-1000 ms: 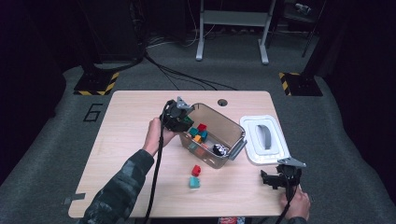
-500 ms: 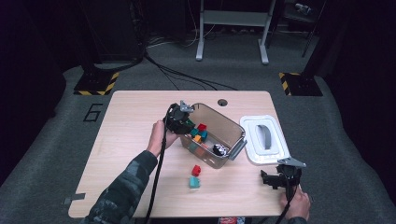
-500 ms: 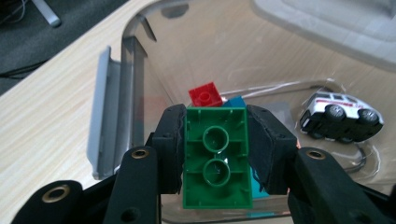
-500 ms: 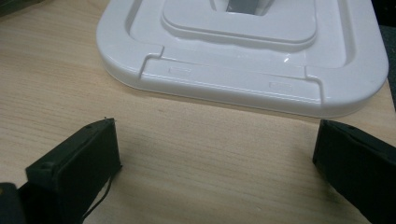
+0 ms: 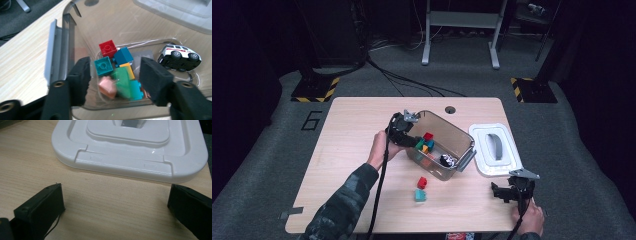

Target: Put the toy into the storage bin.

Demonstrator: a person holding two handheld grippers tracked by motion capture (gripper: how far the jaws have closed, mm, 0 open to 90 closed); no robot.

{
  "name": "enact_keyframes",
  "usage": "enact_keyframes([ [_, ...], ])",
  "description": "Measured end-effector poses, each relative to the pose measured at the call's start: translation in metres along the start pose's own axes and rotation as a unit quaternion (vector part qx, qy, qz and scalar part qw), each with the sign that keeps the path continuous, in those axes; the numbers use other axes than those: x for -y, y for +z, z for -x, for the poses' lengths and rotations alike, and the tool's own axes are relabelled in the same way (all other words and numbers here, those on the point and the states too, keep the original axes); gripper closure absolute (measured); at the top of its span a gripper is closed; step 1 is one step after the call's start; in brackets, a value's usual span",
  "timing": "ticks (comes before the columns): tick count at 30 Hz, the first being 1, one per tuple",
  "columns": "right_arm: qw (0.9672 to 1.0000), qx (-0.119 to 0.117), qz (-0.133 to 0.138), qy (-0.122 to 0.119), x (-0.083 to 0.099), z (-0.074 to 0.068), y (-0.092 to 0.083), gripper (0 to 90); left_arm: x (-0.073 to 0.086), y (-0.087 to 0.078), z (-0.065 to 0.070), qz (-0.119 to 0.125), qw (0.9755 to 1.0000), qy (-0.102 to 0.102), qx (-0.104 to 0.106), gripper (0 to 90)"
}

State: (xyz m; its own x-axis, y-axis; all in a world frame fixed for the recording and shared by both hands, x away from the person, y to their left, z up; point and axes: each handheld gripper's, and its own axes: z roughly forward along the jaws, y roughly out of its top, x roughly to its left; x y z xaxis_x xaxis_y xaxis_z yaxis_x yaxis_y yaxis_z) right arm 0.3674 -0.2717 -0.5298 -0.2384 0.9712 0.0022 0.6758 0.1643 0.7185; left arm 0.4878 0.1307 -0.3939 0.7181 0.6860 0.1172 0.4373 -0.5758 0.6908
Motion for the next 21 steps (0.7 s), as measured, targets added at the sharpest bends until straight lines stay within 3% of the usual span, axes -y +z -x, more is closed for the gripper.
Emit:
enact_keyframes([
  [9,1.0,0.0,0.0,0.0,0.0,0.0,0.0,0.0,0.005,-0.031,0.006,0.025,0.9996,0.005,-0.007,19.8],
  [21,1.0,0.0,0.0,0.0,0.0,0.0,0.0,0.0,0.028,-0.054,0.024,0.039,0.9992,0.012,-0.005,13.1],
])
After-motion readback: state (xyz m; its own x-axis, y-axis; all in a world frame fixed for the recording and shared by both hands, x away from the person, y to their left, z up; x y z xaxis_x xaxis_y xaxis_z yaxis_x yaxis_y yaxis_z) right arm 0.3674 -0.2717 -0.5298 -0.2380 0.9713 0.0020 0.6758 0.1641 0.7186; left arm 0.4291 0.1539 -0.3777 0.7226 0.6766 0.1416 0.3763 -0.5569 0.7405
